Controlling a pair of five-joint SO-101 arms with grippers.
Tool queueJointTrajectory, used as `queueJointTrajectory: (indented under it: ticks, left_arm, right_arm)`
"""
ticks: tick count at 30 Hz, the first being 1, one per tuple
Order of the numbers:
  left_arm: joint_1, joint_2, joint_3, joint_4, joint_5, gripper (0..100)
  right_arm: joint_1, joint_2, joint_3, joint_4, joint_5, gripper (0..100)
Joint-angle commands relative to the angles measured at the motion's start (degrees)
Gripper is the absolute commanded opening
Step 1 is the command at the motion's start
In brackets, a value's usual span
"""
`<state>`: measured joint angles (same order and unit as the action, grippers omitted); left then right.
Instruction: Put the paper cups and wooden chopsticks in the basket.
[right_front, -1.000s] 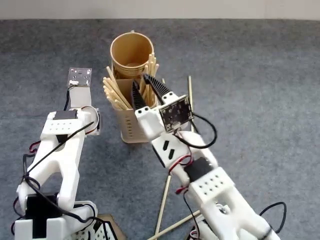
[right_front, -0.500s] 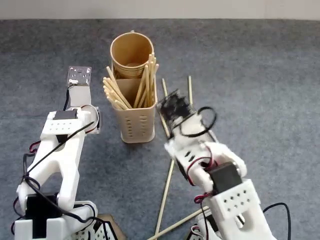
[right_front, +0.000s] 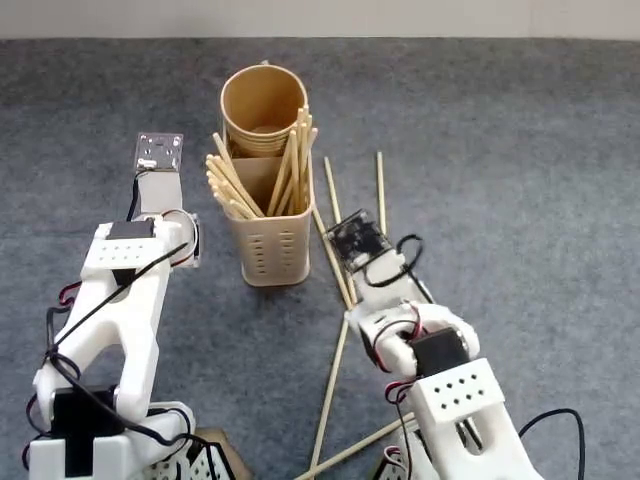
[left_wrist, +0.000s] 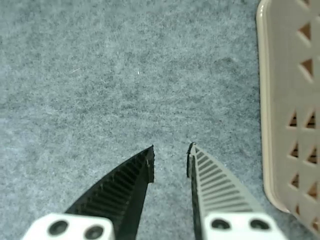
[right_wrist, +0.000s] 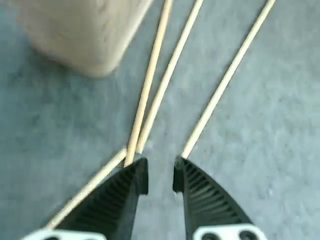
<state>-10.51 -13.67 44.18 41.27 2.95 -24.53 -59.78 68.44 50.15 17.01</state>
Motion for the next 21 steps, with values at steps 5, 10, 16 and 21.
queueJointTrajectory:
  ticks: [5,10,16,21]
  left_arm:
    - [0.7,-0.2,-0.2,-0.6,0.4,13]
    - [0.7,-0.2,-0.2,-0.5,0.4,13]
    - [0.8,-0.2,-0.2,-0.5,0.4,13]
    - [0.8,-0.2,-0.2,-0.6,0.4,13]
  right_arm:
    - [-6.5,7.4,11.4,-27.9,-3.2,9.8]
    - [-4.5,21.5,7.2,-35.3,-3.2,9.9]
    - [-2.0,35.9,-2.2,-36.0,-3.2,9.9]
    - [-2.6,43.4,-5.4,-36.0,-2.9,9.9]
